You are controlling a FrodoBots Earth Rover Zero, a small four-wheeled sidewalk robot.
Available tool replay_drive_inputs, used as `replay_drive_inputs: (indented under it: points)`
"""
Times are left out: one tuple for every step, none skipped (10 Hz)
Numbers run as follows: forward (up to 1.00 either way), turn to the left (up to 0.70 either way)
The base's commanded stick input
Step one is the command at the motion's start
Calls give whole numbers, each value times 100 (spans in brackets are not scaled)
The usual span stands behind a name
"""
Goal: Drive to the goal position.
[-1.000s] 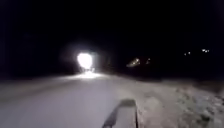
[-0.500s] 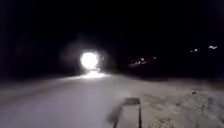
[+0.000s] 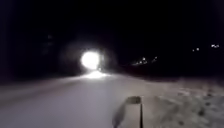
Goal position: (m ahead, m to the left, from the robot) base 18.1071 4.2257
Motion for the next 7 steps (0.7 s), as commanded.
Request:
replay_drive_inputs:
  points:
    - [100, 21]
    - [100, 0]
    - [100, 0]
    - [100, 0]
    - [100, 0]
    - [100, 0]
    - [100, 0]
